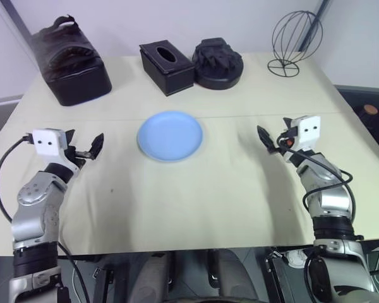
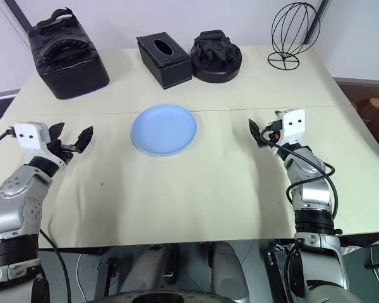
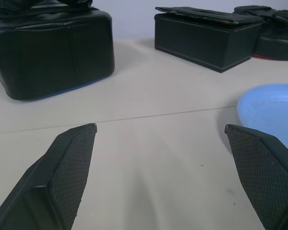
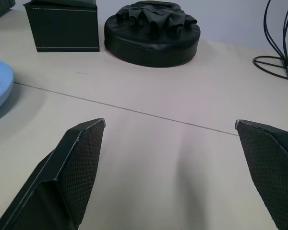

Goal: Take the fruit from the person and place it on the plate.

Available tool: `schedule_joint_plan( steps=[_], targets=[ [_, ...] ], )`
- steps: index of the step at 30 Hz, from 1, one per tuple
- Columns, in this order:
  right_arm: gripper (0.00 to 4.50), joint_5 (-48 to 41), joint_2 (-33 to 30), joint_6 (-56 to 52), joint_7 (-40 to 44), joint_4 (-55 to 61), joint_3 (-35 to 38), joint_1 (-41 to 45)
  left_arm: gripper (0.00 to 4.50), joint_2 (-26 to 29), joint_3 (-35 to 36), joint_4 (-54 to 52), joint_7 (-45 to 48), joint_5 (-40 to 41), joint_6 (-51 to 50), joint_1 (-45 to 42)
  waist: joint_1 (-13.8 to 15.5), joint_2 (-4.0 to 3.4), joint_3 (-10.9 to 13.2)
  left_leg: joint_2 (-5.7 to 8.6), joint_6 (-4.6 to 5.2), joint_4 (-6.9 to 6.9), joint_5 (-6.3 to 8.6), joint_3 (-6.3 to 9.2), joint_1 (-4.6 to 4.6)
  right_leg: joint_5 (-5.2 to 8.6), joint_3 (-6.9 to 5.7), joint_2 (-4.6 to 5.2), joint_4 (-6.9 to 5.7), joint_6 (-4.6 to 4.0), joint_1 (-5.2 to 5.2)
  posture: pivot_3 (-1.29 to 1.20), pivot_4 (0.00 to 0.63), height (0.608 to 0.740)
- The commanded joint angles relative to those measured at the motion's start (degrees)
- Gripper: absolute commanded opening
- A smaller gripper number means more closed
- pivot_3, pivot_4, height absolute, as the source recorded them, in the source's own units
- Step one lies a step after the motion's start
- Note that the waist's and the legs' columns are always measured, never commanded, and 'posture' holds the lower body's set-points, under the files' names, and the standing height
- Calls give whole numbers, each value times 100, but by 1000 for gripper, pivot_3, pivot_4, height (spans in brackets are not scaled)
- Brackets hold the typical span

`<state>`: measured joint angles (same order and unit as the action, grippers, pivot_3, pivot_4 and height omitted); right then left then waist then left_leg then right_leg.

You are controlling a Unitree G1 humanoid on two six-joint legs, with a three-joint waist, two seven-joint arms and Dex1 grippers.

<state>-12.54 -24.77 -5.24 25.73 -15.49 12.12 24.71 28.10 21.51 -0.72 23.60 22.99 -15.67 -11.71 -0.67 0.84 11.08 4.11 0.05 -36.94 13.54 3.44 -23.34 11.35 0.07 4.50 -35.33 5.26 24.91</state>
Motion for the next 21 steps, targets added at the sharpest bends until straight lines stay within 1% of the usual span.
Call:
schedule_joint_plan(
  steps=[1, 21],
  targets=[
    [4445, -19, -42, 61, 5, 109, 34, 40, 4500, 16, 80, -229, -19, 56, 58, -39, 0, 0, 0, 0, 0, 0, 0, 0, 0, 0, 0, 0, 0, 0, 0, 0, 150, 740],
    [4445, 38, -13, 107, -50, 32, -2, 77, 4500, 25, 84, -94, -33, -3, 176, -103, 0, 0, 0, 0, 0, 0, 0, 0, 0, 0, 0, 0, 0, 0, 0, 0, 150, 740]
  ],
)
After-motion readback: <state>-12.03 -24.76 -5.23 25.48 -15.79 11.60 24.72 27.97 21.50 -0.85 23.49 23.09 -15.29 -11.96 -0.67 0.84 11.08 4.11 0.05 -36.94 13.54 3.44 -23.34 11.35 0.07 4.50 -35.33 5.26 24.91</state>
